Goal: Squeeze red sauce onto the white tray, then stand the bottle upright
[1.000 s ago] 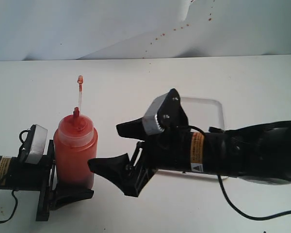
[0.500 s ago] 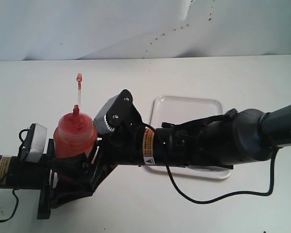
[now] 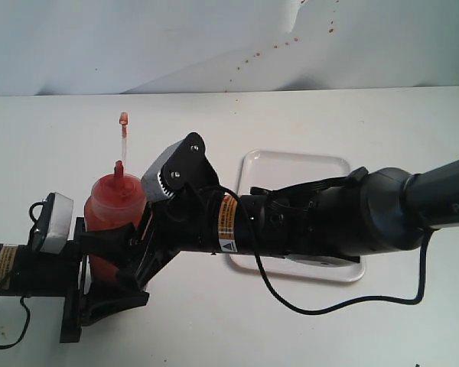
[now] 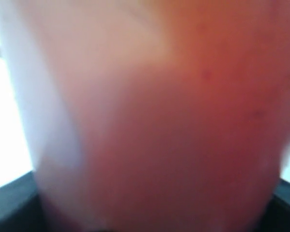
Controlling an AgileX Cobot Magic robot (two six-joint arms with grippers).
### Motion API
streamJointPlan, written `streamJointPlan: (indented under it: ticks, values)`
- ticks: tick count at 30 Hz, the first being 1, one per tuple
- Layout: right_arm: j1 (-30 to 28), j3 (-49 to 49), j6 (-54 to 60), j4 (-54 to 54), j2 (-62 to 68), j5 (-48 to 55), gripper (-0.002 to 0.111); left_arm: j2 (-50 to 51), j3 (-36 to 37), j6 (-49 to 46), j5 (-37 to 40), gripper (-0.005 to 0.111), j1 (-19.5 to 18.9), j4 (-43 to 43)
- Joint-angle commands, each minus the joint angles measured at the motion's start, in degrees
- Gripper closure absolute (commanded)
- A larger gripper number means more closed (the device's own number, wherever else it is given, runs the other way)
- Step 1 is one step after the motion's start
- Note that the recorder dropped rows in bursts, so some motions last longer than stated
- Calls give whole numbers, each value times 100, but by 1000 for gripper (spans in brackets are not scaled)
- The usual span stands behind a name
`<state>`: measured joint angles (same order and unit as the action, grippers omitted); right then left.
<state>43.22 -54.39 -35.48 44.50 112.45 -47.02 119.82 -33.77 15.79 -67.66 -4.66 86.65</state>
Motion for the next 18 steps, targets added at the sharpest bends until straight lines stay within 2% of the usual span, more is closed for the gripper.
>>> streamJointPlan:
  ticks: [1,4,7,9,14,16,18]
  values:
    - [24,-42,-30,-63,12,19,108,-22,8,-4,-231,105,26,-215]
    - [24,-42,-30,-63,12,31,108,-22,8,28,-231,101,26,-215]
    - [24,-42,-30,-27,12,70,108,-22,8,42,-231,89,26,-255]
    - [24,-42,-30,40,12,109,108,-22,8,42,-231,72,26,-337]
    - [24,-42,-30,179,12,143,108,-22,8,77,-231,17,26,-805]
    - [24,-42,-30,179,12,143,108,-22,8,232,-231,2,26,-993]
    - [24,-42,-30,179,12,143,108,-22,8,507,-231,2,26,-1054]
